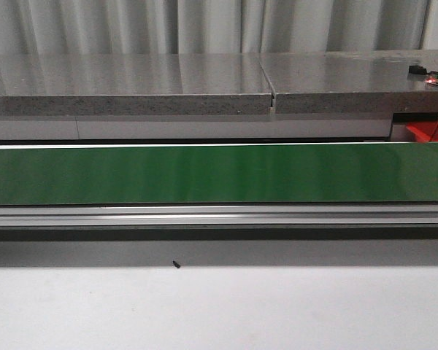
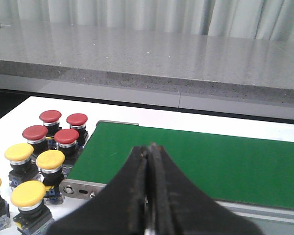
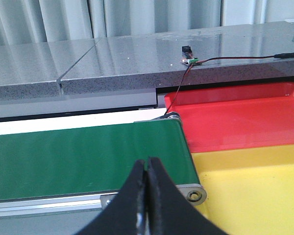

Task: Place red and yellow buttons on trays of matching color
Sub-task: 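Move the left gripper over the cluster of yellow buttons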

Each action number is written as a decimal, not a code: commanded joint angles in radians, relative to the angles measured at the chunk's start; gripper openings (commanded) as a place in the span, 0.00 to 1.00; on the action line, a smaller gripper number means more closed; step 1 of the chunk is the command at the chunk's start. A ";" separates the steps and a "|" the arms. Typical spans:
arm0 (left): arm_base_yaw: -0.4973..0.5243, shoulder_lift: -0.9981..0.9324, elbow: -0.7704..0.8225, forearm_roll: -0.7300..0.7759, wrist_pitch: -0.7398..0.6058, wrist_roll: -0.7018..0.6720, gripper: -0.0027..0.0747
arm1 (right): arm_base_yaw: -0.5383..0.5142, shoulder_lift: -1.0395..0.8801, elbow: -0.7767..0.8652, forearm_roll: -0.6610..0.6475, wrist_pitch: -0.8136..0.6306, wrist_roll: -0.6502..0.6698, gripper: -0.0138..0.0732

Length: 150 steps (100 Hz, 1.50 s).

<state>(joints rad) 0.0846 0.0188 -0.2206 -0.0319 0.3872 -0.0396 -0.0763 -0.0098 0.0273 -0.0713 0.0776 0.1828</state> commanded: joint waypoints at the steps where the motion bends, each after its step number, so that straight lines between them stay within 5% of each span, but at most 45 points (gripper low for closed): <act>1: 0.001 0.056 -0.098 -0.015 0.007 -0.006 0.01 | -0.005 -0.021 -0.014 -0.012 -0.078 -0.001 0.08; 51: 0.001 0.426 -0.328 -0.011 0.082 -0.006 0.04 | -0.005 -0.021 -0.014 -0.012 -0.078 -0.001 0.08; 63: 0.001 0.531 -0.375 -0.011 0.083 -0.006 0.20 | -0.005 -0.021 -0.014 -0.012 -0.078 -0.001 0.08; 80: 0.001 0.675 -0.442 -0.013 0.056 -0.006 0.61 | -0.005 -0.021 -0.014 -0.012 -0.078 -0.001 0.08; 87: 0.001 0.727 -0.463 -0.015 0.039 -0.006 0.69 | -0.005 -0.021 -0.014 -0.012 -0.078 -0.001 0.08; 117: 0.018 0.922 -0.600 -0.011 0.121 -0.044 0.70 | -0.005 -0.021 -0.014 -0.012 -0.078 -0.001 0.08; 150: 0.216 1.104 -0.773 -0.091 0.357 -0.088 0.70 | -0.005 -0.021 -0.014 -0.012 -0.078 -0.001 0.08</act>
<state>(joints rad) 0.2608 1.1057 -0.9334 -0.0712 0.7279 -0.1101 -0.0763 -0.0098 0.0273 -0.0713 0.0776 0.1828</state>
